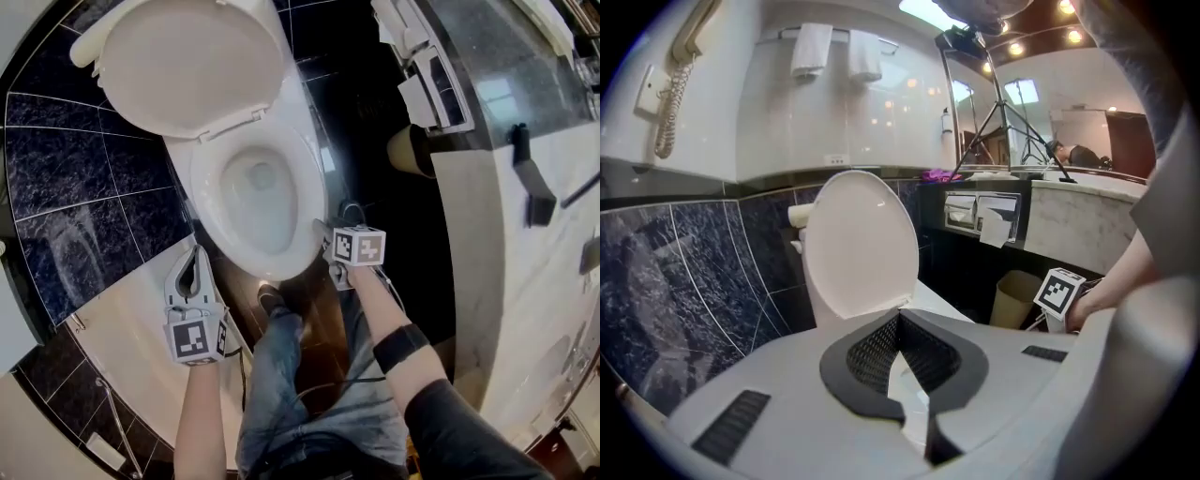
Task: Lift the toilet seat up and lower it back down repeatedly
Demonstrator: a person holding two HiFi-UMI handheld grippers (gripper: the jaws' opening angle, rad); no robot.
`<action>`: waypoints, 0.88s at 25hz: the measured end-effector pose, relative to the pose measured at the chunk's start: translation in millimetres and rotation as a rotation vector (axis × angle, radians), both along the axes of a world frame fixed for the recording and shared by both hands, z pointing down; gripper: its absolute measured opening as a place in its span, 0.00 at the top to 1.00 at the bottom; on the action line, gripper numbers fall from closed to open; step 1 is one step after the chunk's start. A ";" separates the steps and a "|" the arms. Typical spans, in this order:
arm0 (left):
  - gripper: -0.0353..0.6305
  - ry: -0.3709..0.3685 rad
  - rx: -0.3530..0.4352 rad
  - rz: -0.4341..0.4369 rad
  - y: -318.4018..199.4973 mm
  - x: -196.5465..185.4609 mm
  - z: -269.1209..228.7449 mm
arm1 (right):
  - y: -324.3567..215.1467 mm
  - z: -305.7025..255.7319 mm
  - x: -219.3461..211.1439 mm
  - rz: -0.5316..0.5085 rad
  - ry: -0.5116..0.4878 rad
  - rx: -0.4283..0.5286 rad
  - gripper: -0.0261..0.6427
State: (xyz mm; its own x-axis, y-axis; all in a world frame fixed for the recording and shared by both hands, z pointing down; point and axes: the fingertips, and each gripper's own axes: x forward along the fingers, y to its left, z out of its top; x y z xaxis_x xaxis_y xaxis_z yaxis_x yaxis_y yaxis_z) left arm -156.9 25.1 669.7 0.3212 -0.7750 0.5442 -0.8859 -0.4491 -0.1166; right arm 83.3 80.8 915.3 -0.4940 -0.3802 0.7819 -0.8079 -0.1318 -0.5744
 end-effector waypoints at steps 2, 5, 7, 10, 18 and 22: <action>0.95 -0.005 -0.011 0.012 1.3 4.0 6.6 | -0.3 9.0 0.6 0.029 -0.026 -0.010 0.65; 0.95 -0.008 -0.022 0.026 1.4 9.6 14.0 | -0.5 21.0 -0.7 0.061 -0.067 -0.025 0.65; 0.95 -0.008 -0.028 0.031 0.3 11.8 19.0 | -1.6 28.6 -1.8 0.076 -0.086 -0.035 0.65; 0.95 -0.011 -0.039 0.039 -0.4 13.8 25.8 | -1.4 37.1 -3.0 0.093 -0.121 -0.038 0.66; 0.95 -0.008 -0.064 0.032 4.2 10.4 38.8 | -3.1 33.6 -2.1 0.107 -0.158 -0.027 0.70; 0.95 -0.004 -0.086 0.024 10.1 8.7 46.0 | -4.5 30.1 -3.5 0.127 -0.178 -0.030 0.76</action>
